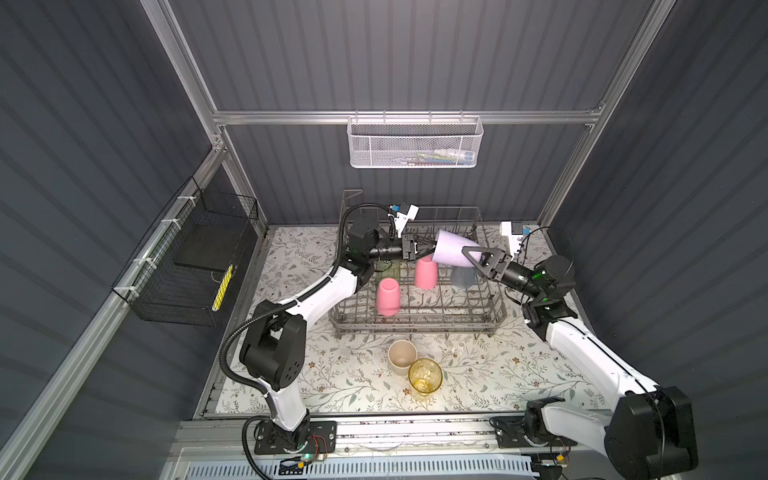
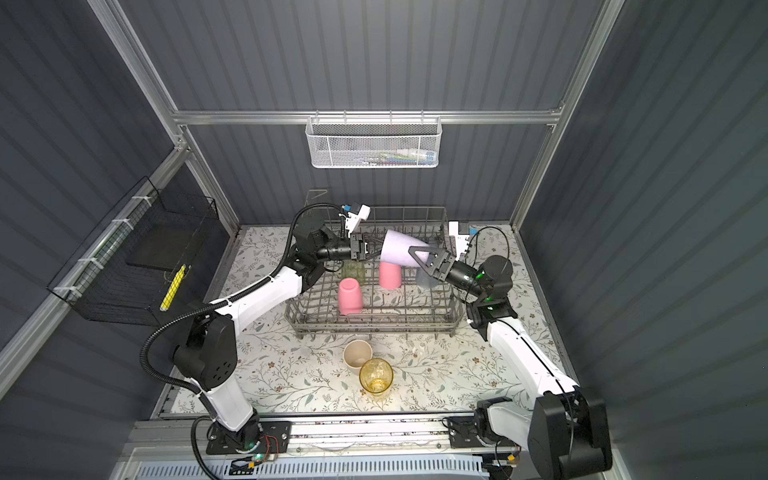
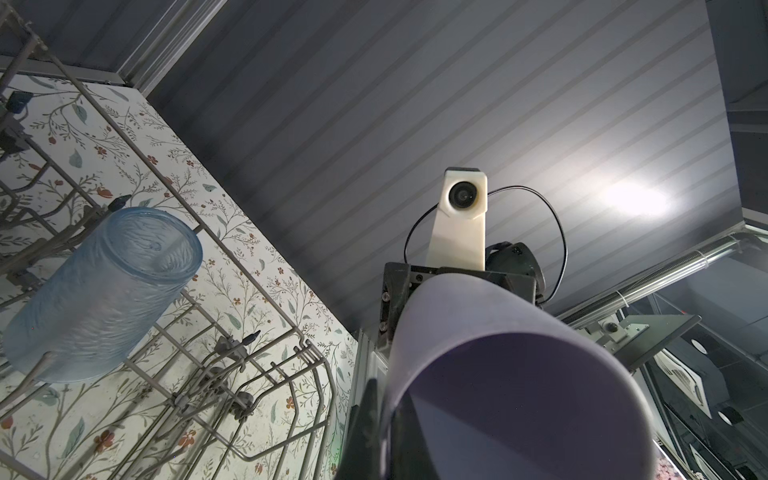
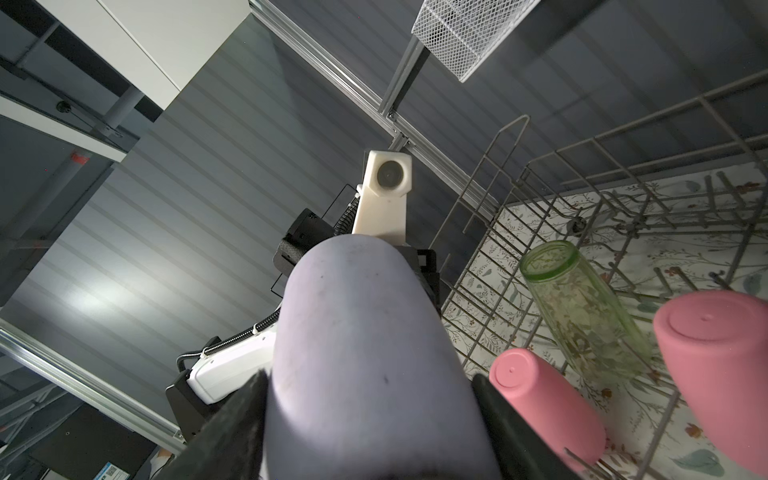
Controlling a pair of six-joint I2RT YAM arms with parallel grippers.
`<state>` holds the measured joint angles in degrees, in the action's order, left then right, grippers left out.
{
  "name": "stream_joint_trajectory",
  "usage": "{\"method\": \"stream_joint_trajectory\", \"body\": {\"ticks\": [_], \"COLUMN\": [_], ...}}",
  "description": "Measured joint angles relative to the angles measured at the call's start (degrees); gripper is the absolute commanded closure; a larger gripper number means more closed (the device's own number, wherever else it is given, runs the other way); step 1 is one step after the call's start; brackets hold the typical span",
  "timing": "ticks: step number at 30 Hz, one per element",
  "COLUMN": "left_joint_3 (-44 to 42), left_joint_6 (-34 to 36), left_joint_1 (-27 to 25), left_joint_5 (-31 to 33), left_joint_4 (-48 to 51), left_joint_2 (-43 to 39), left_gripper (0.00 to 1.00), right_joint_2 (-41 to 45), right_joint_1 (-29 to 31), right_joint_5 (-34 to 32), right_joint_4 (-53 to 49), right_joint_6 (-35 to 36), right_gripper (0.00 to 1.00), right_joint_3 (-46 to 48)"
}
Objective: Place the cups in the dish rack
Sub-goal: 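Close the right gripper on the lavender cup's base beside the left gripper, then open and withdraw the left gripper while the right gripper turns the cup downward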
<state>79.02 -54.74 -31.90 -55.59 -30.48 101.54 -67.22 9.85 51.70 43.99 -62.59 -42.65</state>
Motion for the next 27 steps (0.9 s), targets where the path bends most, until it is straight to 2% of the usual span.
{"method": "stream_joint_trajectory", "body": {"ticks": [4,7,9,20,27], "left_joint_3": [0.0,0.0,0.0,0.0,0.0], "left_joint_6": [0.0,-0.1,-0.1,0.3,3.0], "left_joint_1": [0.0,-0.1,-0.1,0.1,1.6], "left_joint_5": [0.0,0.0,0.1,0.5,1.8], "left_joint_4": [0.0,0.2,0.4,0.9,4.7], "left_joint_2": [0.0,0.0,0.0,0.0,-0.7], "left_gripper": [0.85,0.73,0.69,0.66,0.66], "right_joint_2": [0.1,0.4,0.9,4.6,6.3], "right_joint_1": [0.0,0.3,0.3,-0.2,-1.7], "right_joint_5": [0.0,0.0,0.0,-1.1,-0.9], "right_joint_4": [0.9,1.5,1.6,-0.2,-2.8], "right_joint_6": [-0.2,-0.2,-0.2,1.6,3.0], "right_gripper": [0.58,0.6,0.61,0.64,0.65], "right_joint_3": [0.4,0.9,1.2,1.9,2.6]}}
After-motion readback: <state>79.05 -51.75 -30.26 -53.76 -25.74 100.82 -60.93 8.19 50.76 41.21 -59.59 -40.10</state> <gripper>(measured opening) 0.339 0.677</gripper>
